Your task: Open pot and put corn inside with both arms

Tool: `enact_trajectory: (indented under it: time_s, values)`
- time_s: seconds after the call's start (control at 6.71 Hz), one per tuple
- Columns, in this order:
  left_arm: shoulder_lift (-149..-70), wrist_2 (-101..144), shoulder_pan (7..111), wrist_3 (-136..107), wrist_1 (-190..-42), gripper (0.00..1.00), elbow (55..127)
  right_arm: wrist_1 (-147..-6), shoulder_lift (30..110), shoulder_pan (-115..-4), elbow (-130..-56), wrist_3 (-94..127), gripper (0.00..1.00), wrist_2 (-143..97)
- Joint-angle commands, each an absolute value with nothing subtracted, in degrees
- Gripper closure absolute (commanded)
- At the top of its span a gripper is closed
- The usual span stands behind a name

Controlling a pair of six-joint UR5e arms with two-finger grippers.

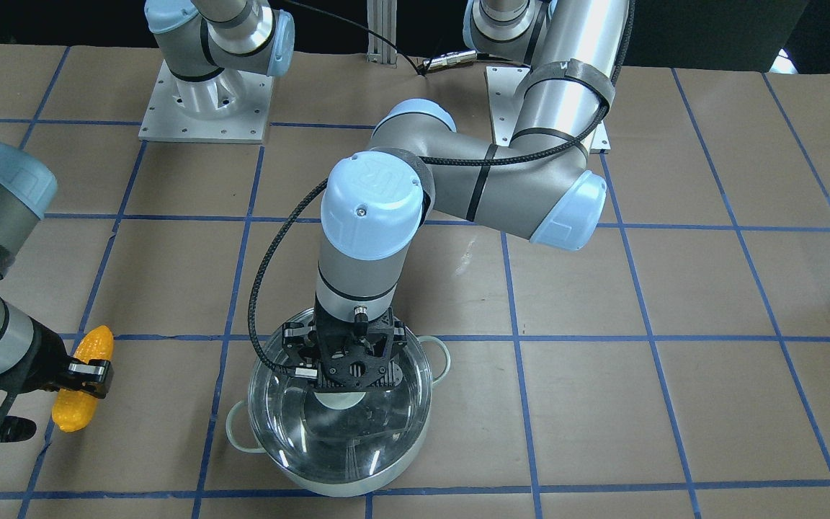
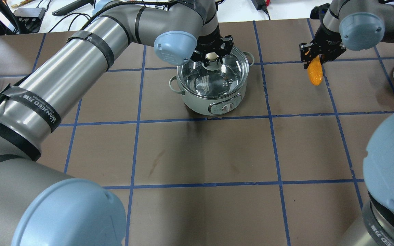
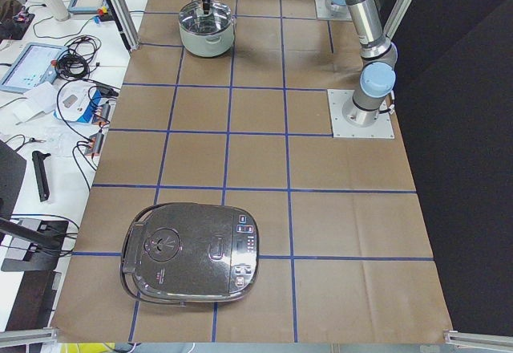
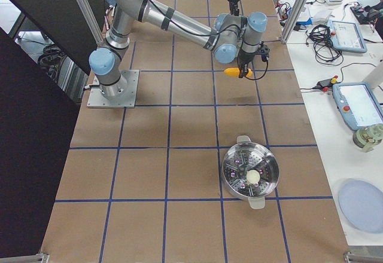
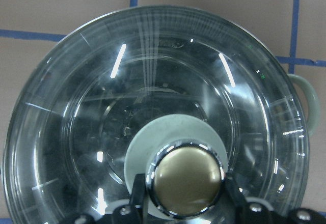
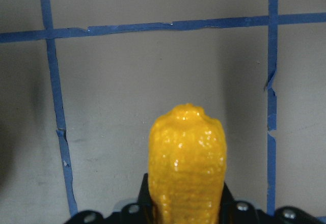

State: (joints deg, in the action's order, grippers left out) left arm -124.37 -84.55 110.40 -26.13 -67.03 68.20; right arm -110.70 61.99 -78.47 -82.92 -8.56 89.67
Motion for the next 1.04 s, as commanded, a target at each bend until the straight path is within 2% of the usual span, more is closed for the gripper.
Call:
enact_trajectory:
  time_s: [0.0, 0.3, 0.45, 0.6, 0.89]
  values:
    - [-119.65, -84.55, 108.56, -25.84, -70.02, 0.86, 68.2, -110.92, 62.14, -80.06, -82.79, -6.69, 0.91, 87.21]
    - [-113.14, -84.38, 98.07, -12.3, -79.32, 0.86, 69.95, -111.88, 62.31, -90.03, -80.44, 0.68, 0.91, 86.65]
    - [-112.68, -84.38, 91.47, -4.73, -79.8, 0.86, 72.4, -112.06, 62.23, -96.35, -78.59, 5.49, 0.91, 87.01]
    - [-112.94, -84.38, 86.19, 3.78, -78.24, 0.86, 76.34, -112.23, 61.79, -99.72, -77.27, 12.58, 0.91, 86.66]
    - [-114.34, -83.94, 78.34, 11.13, -62.24, 0.89, 89.57, -117.81, 58.83, -103.08, -77.25, 14.41, 0.9, 86.57]
